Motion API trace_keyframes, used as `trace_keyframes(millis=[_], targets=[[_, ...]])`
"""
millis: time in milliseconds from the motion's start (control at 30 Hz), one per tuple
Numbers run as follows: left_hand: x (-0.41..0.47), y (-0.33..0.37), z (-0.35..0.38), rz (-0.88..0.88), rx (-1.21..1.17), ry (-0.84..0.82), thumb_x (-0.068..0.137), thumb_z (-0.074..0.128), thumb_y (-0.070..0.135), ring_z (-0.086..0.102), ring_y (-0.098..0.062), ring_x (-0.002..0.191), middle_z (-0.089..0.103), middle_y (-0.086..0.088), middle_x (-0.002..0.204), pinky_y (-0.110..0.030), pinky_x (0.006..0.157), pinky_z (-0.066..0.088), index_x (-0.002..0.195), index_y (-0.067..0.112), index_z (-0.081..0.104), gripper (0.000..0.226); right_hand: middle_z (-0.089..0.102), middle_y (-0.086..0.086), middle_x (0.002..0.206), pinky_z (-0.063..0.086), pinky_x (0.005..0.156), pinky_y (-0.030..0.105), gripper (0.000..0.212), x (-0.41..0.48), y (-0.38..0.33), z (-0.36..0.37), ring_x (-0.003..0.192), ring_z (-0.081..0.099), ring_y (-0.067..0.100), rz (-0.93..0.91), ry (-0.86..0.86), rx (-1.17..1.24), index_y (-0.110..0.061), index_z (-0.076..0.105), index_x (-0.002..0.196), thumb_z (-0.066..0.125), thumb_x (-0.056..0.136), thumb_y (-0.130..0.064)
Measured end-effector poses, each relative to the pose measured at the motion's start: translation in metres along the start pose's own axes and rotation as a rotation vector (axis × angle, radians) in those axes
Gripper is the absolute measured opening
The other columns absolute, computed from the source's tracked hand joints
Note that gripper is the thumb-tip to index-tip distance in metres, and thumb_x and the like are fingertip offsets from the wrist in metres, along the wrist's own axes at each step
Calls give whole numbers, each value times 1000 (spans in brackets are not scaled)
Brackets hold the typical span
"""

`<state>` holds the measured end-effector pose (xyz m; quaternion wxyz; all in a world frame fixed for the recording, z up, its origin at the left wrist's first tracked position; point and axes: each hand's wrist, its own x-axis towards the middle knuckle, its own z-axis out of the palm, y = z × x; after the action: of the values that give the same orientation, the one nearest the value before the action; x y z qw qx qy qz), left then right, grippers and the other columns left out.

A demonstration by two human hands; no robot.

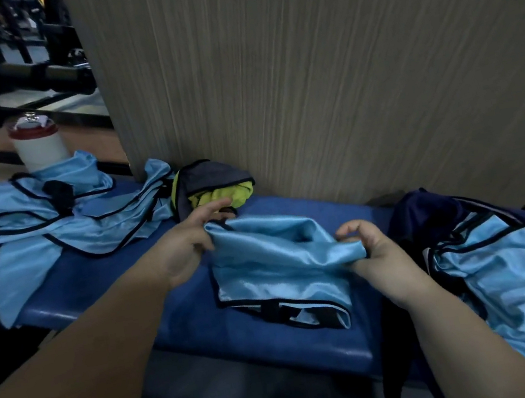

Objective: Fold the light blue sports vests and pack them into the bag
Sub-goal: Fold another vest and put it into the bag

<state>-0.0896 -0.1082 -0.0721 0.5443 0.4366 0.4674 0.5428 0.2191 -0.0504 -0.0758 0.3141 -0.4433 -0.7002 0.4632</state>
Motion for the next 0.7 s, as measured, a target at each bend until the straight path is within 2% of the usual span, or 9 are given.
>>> trace_keyframes(millis=[100, 200, 267, 333, 433, 467, 533, 633, 700], targets=[[-5, -2, -4, -48, 82, -71, 65, 42, 16, 54, -23, 122, 62, -9, 130, -32, 100, 39, 127, 20, 59, 64, 72, -7, 92, 49, 79, 15, 75, -5, 3, -3, 87, 65, 3, 9, -122, -136, -47, 60, 110, 55, 79, 21], [-12, -4, -2, -132, 401, -143, 82, 44, 51, 61, -17, 109, 72, -1, 111, -31, 101, 38, 121, 27, 64, 50, 71, -22, 97, 43, 84, 6, 71, -10, -1, -2, 94, 64, -5, 20, -237, -316, -43, 67, 101, 50, 77, 22], [-15, -6, 3, -180, 630, -120, 93, 37, 63, 61, -9, 106, 74, 11, 100, -27, 100, 35, 113, 35, 67, 45, 69, -23, 105, 39, 89, 4, 69, -14, -5, -1, 100, 61, -12, 21, -296, -403, -44, 68, 98, 49, 76, 19], [-14, -8, 12, -167, 777, -35, 95, 36, 63, 59, -5, 107, 73, 19, 92, -29, 103, 33, 105, 42, 67, 39, 68, -18, 110, 38, 91, 4, 58, -17, -11, -2, 100, 59, -14, 12, -349, -407, -40, 69, 99, 53, 76, 11], [-15, -9, 28, -45, 1225, 67, 86, 40, 75, 53, 2, 104, 67, 22, 88, -40, 113, 16, 106, 47, 63, 41, 74, -11, 99, 41, 90, 10, 18, -20, -19, 0, 97, 64, -6, 43, -351, -272, -27, 75, 92, 63, 79, -25], [-16, -10, 35, -28, 1342, 73, 82, 41, 77, 51, 0, 105, 64, 22, 90, -43, 113, 12, 114, 46, 60, 48, 75, -10, 94, 41, 88, 11, 17, -20, -21, 2, 95, 65, -3, 63, -303, -268, -26, 77, 86, 66, 85, -39], [-18, -13, 45, -25, 1497, 61, 78, 43, 81, 47, -8, 114, 58, 20, 101, -47, 114, 9, 128, 45, 51, 63, 73, -13, 81, 42, 82, 16, 38, -18, -19, 7, 87, 64, -1, 69, -167, -459, -30, 73, 69, 57, 91, -56], [-18, -22, 50, -60, 1576, -4, 74, 45, 83, 34, -16, 132, 46, 10, 134, -48, 114, 10, 143, 43, 33, 80, 61, -13, 71, 42, 90, 32, 40, -19, -20, 24, 88, 56, 6, -28, -66, -954, -31, 57, 59, 60, 86, -60], [-18, -23, 50, -82, 1584, -39, 73, 47, 83, 29, -17, 135, 37, 8, 141, -49, 115, 11, 147, 40, 26, 88, 57, -16, 80, 39, 95, 33, 31, -20, -19, 32, 94, 49, 6, -101, -26, -951, -33, 55, 67, 71, 78, -57]])
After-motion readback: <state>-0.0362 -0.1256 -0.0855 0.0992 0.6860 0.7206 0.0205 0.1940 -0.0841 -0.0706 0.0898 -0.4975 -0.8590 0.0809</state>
